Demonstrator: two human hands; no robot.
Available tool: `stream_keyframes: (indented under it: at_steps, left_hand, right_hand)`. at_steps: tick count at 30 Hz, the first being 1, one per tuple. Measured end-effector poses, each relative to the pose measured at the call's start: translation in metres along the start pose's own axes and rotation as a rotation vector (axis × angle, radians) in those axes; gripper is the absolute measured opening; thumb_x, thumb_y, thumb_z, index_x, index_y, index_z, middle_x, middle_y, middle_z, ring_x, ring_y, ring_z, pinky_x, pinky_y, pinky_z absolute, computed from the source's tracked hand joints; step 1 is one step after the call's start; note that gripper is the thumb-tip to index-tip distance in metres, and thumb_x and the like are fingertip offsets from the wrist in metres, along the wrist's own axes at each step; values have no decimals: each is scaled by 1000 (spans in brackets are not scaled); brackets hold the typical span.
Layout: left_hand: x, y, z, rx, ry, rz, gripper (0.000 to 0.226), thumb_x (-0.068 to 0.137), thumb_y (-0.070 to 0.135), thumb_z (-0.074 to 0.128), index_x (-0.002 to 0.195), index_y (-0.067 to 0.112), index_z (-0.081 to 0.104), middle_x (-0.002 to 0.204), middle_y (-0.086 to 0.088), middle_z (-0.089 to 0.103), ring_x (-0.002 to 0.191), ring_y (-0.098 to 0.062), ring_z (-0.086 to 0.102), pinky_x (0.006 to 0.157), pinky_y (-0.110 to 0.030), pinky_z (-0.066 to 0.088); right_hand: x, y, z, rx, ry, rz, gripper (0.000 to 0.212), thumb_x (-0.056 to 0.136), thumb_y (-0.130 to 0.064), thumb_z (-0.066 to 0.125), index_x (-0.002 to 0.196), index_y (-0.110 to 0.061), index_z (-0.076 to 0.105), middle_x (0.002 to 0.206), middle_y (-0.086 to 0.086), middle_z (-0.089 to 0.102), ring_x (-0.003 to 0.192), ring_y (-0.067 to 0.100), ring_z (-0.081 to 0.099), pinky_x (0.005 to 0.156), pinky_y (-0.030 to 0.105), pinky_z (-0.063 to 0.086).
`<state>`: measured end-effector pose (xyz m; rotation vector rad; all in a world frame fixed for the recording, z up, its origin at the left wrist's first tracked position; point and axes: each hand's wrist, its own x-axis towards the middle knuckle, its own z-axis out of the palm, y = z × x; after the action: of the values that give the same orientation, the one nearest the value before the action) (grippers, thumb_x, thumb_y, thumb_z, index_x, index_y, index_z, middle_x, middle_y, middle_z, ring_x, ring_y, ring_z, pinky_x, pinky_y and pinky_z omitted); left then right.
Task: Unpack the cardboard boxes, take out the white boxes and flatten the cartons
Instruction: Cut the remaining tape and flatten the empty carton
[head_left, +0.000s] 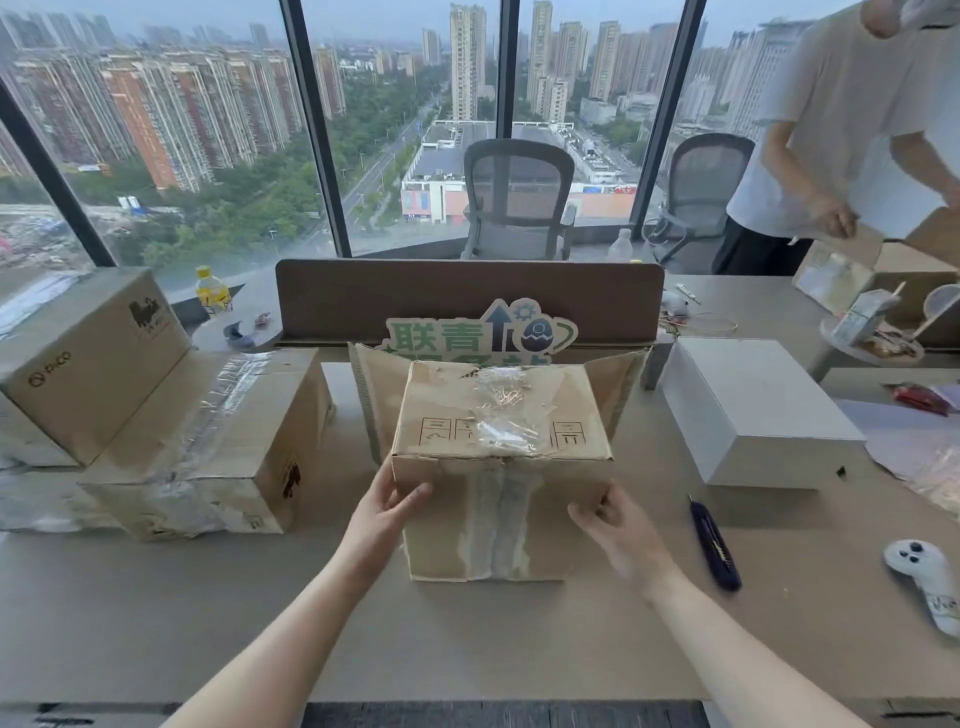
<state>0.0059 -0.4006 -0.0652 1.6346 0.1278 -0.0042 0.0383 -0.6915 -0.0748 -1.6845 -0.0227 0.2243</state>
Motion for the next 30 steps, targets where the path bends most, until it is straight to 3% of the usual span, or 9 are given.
stream_keyframes:
  at_steps: [4,7,10,14,16,20,25,27,30]
  left_hand:
    - [5,-15,0,105,135,-55,54,84,58,58,134,41,54,120,13,69,120,-14,60,109,-48,42]
    - [5,3,1,272,233,-43,38,90,57,52,127,49,57,103,20,71,108,-15,64,96,-39,49]
    - [2,32,2,532,315,33,26,100,47,45,120,42,61,87,20,68,88,-12,62,72,-33,43]
    - [15,57,-3,727,373,-19,43,99,55,39,84,23,62,73,6,65,75,-20,60,64,-35,41]
    - [28,58,-5,773,339,-88,48,98,58,38,75,22,60,71,2,65,73,-24,63,65,-35,46]
    - [53,34,-5,833,274,-145,37,97,52,42,96,25,67,92,1,72,86,-25,65,76,-34,50]
    - [66,3,6,800,212,-207,33,92,47,54,118,28,61,110,7,68,102,-24,64,77,-33,45]
    - [73,-4,10,726,199,-218,40,87,46,60,124,31,56,114,11,67,104,-21,64,81,-33,47]
    - [82,-14,15,648,145,-271,69,79,43,66,142,31,40,126,10,63,113,-23,61,91,-32,48]
  right_hand:
    - [9,9,8,-88,80,9,26,96,-20,62,121,-28,61,112,-19,70,107,-8,61,92,15,45]
    - [9,-4,7,-228,189,-49,20,98,-30,58,117,-29,65,103,-21,70,100,-6,62,80,17,44]
    - [4,-25,5,-439,286,-125,23,96,-45,55,108,-29,67,92,-16,71,91,6,64,76,31,50]
    - [4,-57,6,-664,393,-206,29,97,-51,50,86,-27,62,77,-11,66,76,15,60,66,34,52]
    - [10,-64,8,-720,394,-171,31,98,-50,49,87,-26,65,78,-8,66,78,20,60,63,32,47]
    - [30,-53,14,-773,373,-47,34,100,-39,48,115,-17,69,110,5,72,103,30,62,80,34,49]
    - [56,-23,16,-765,285,120,50,98,-36,51,142,-15,50,138,6,58,126,30,52,100,36,42]
    - [67,-14,17,-741,259,152,59,95,-37,54,149,-16,41,145,6,52,132,29,48,104,37,40]
    - [79,-2,21,-687,189,208,71,93,-34,59,154,-14,28,151,8,44,137,28,42,108,36,36]
